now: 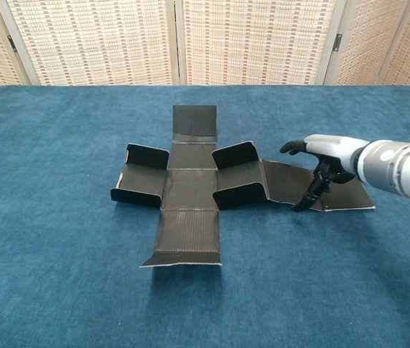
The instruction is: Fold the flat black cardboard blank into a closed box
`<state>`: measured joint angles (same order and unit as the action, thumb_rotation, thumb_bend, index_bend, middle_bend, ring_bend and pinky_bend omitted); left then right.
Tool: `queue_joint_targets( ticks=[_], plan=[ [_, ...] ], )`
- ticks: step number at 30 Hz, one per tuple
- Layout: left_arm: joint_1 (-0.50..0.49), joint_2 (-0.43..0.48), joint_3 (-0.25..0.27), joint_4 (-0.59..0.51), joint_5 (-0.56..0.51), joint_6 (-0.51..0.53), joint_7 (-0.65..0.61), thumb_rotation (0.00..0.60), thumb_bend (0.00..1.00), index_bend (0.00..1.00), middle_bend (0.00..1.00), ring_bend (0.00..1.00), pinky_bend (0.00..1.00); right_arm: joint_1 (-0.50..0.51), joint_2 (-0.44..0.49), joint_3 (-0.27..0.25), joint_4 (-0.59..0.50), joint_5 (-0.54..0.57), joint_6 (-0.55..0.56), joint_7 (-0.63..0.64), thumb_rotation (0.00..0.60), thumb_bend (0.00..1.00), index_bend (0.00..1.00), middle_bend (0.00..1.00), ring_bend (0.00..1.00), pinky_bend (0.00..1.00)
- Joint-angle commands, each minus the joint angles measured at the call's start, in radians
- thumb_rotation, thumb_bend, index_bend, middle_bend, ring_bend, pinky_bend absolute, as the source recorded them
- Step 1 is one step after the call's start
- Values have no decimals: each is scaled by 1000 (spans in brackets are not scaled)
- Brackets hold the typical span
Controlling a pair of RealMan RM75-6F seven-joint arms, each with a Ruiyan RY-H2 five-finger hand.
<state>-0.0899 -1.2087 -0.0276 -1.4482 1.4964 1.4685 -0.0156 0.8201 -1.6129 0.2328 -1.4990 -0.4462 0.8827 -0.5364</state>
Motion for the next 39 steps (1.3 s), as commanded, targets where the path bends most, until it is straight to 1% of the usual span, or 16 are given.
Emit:
queue_joint_targets(
  ticks=[1, 13, 15, 17, 18, 20, 22, 23, 25, 27, 28, 30, 32, 33, 35, 39],
  plan=[
    [-2, -1, 1, 2, 0, -4, 1, 600, 204, 0, 0, 0, 53, 13, -11, -7, 11, 13, -1, -7, 600, 87, 0, 0, 712, 1000],
    [-2, -8, 3, 15, -6, -13, -4, 600, 204, 0, 0, 0, 53, 65, -54, -16, 83, 70, -3, -32, 600, 100, 2, 0, 712, 1000],
    [-5, -10, 2, 17, -8, -19, -6, 600, 204, 0, 0, 0, 52, 74, -60, -21, 92, 78, -7, -40, 600, 113, 68, 3, 712, 1000],
    [-12, -11, 1, 20, -6, -27, -7, 600, 205, 0, 0, 0, 52, 84, -63, -23, 96, 86, -12, -49, 600, 127, 186, 16, 712, 1000],
    [-16, -12, -1, 23, -3, -29, -7, 600, 205, 0, 0, 0, 52, 88, -64, -24, 95, 85, -10, -52, 600, 133, 227, 26, 712, 1000],
    [-29, -21, -7, 33, 9, -29, -10, 600, 204, 0, 0, 0, 52, 90, -63, -23, 87, 77, 1, -51, 600, 144, 328, 75, 713, 1000],
    [-46, -34, -19, 50, 22, -27, -13, 600, 205, 5, 0, 3, 59, 85, -59, -20, 75, 64, 11, -38, 600, 148, 389, 127, 713, 1000],
    [-60, -48, -29, 64, 27, -30, -12, 600, 205, 20, 0, 22, 74, 80, -55, -17, 64, 52, 14, -25, 600, 150, 416, 152, 714, 1000],
    [-87, -65, -44, 81, 33, -43, 5, 600, 205, 69, 13, 108, 138, 71, -45, -15, 45, 28, 17, -6, 600, 151, 445, 186, 714, 1000],
    [-129, -90, -64, 100, 39, -72, 13, 600, 210, 155, 87, 285, 315, 61, -35, -14, 27, -4, 18, 18, 600, 151, 456, 213, 716, 1000],
    [-150, -100, -72, 108, 37, -93, 14, 600, 212, 177, 116, 338, 378, 58, -33, -13, 21, -18, 18, 28, 600, 152, 457, 226, 717, 1000],
    [-200, -127, -95, 128, 26, -147, 13, 600, 220, 225, 191, 486, 545, 51, -28, -14, 8, -50, 17, 47, 600, 152, 457, 252, 720, 1000],
    [-250, -155, -114, 153, 14, -198, 36, 600, 222, 252, 228, 585, 631, 47, -24, -17, -2, -76, 15, 61, 600, 152, 457, 291, 725, 1000],
    [-271, -167, -121, 162, 9, -221, 48, 600, 222, 260, 239, 631, 668, 47, -23, -19, -4, -87, 14, 64, 600, 152, 458, 311, 726, 1000],
    [-313, -191, -131, 177, -5, -274, 77, 600, 223, 257, 243, 684, 706, 47, -20, -25, -10, -105, 10, 68, 600, 152, 458, 344, 728, 1000],
    [-378, -247, -143, 222, -44, -365, 126, 600, 224, 199, 216, 721, 735, 50, -21, -35, -16, -138, 10, 69, 600, 152, 458, 401, 728, 1000]
  ],
)
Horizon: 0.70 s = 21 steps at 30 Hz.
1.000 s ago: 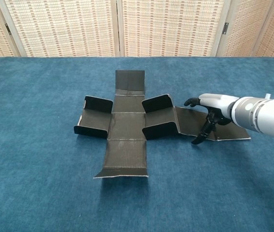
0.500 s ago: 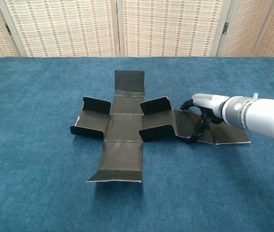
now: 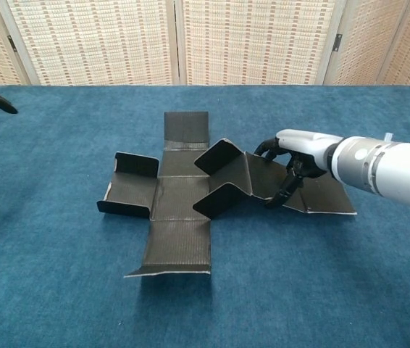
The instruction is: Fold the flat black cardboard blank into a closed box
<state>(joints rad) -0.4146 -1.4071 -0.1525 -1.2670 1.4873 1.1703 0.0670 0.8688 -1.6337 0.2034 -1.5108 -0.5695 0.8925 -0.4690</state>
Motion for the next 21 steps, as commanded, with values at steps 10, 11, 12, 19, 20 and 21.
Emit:
queue_joint_targets(
  ticks=[10, 11, 12, 19, 20, 21],
  plan=[
    [-149, -158, -28, 116, -172, -234, 168, 600, 210, 0, 0, 652, 754, 6, -37, -38, 17, -125, 48, -19, 600, 152, 458, 435, 728, 1000],
    [-155, -171, -29, 127, -184, -244, 172, 600, 208, 0, 0, 642, 753, 4, -43, -43, 23, -142, 61, -24, 600, 152, 457, 435, 728, 1000],
    [-159, -181, -29, 135, -191, -249, 173, 600, 203, 0, 0, 633, 752, 3, -49, -47, 29, -156, 72, -29, 600, 152, 457, 435, 728, 1000],
    [-176, -246, -31, 183, -205, -242, 119, 600, 193, 0, 0, 614, 755, -1, -88, -67, 63, -232, 128, -74, 600, 152, 457, 435, 728, 1000],
    [-177, -253, -33, 184, -204, -239, 93, 600, 193, 0, 0, 614, 755, -2, -94, -69, 68, -242, 134, -80, 600, 152, 457, 435, 728, 1000],
    [-178, -258, -33, 187, -201, -237, 74, 600, 193, 0, 0, 614, 754, -3, -98, -70, 71, -249, 137, -85, 600, 153, 457, 435, 728, 1000]
  ],
)
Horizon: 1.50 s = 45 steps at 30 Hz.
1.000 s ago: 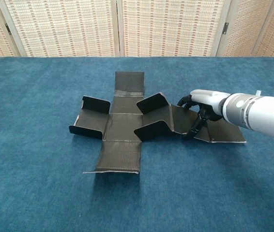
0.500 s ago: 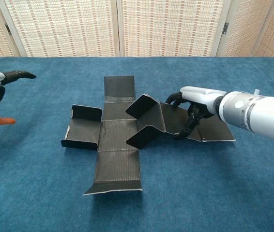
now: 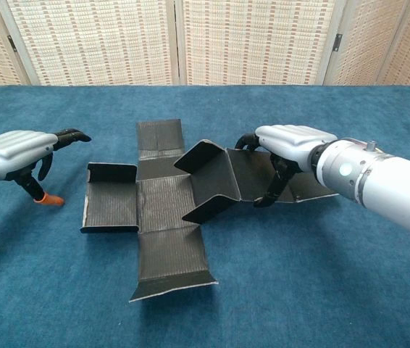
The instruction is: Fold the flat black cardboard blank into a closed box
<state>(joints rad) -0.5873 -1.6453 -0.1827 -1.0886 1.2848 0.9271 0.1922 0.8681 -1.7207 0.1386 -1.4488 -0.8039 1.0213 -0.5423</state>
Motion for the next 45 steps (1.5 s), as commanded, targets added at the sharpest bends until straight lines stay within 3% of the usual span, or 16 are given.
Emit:
queue_joint_targets(
  ticks=[1, 11, 21, 30, 37, 45],
  plan=[
    [-8, -26, -2, 13, 6, 7, -74, 600, 193, 0, 0, 614, 754, -3, -17, -6, 14, -23, 13, -17, 600, 153, 457, 435, 728, 1000],
    [-27, -38, 9, 0, 22, -37, -229, 600, 194, 0, 0, 598, 756, -10, -48, -4, 45, -59, 21, -36, 600, 153, 457, 436, 728, 1000],
    [-28, 45, 29, -135, 115, -4, -459, 600, 194, 0, 0, 579, 761, 5, -46, 24, 63, -38, -24, -71, 600, 153, 457, 436, 729, 1000],
    [-63, 95, 50, -206, 186, 9, -508, 600, 192, 0, 0, 547, 761, 65, 20, 19, 14, -68, -67, -189, 600, 155, 457, 431, 729, 1000],
    [-111, 95, 48, -216, 173, -48, -522, 600, 193, 0, 0, 537, 764, 125, 81, -17, -20, -132, -109, -293, 600, 168, 457, 428, 728, 1000],
    [-167, 118, 79, -204, 189, -152, -647, 600, 194, 0, 0, 526, 778, 173, 128, -48, 10, -277, -172, -272, 600, 171, 457, 430, 733, 1000]
  ],
)
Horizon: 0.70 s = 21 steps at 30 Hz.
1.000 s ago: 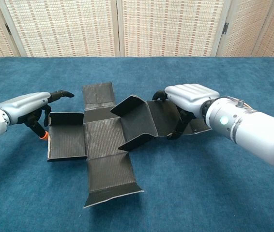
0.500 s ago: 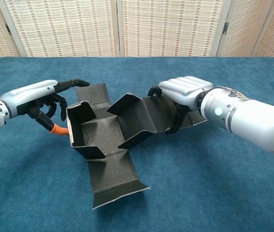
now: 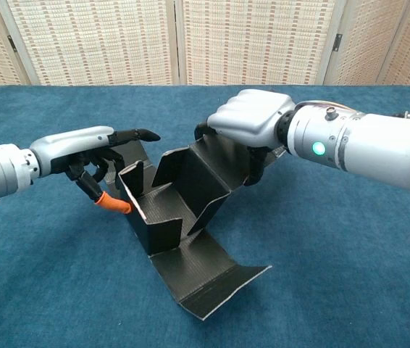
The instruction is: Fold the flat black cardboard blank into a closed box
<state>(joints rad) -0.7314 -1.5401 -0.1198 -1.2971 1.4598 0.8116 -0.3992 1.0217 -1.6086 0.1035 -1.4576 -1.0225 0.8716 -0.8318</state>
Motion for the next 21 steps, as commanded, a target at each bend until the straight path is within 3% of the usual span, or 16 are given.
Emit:
queue_joint_targets(
  ticks=[1, 7, 17, 19, 21],
  plan=[
    [-33, 19, 23, 5, 21, -54, -89, 600, 194, 0, 0, 526, 778, 25, 18, -17, 31, -90, -26, 29, 600, 172, 457, 430, 735, 1000],
    [-84, 34, 58, 27, 74, -118, -293, 600, 194, 0, 0, 526, 776, 58, 31, -37, 90, -257, -44, 103, 600, 183, 457, 430, 743, 1000],
    [-138, 16, 136, 98, 165, -123, -607, 600, 194, 0, 0, 526, 773, 81, 3, -53, 180, -429, -18, 206, 600, 185, 456, 373, 744, 1000],
    [-144, 10, 153, 113, 179, -111, -667, 600, 194, 4, 2, 525, 771, 82, -12, -49, 200, -442, -14, 219, 600, 184, 427, 340, 744, 1000],
    [-149, 4, 166, 126, 188, -102, -717, 600, 193, 40, 37, 528, 768, 84, -26, -45, 216, -453, -9, 222, 600, 184, 331, 269, 743, 1000]
  ],
)
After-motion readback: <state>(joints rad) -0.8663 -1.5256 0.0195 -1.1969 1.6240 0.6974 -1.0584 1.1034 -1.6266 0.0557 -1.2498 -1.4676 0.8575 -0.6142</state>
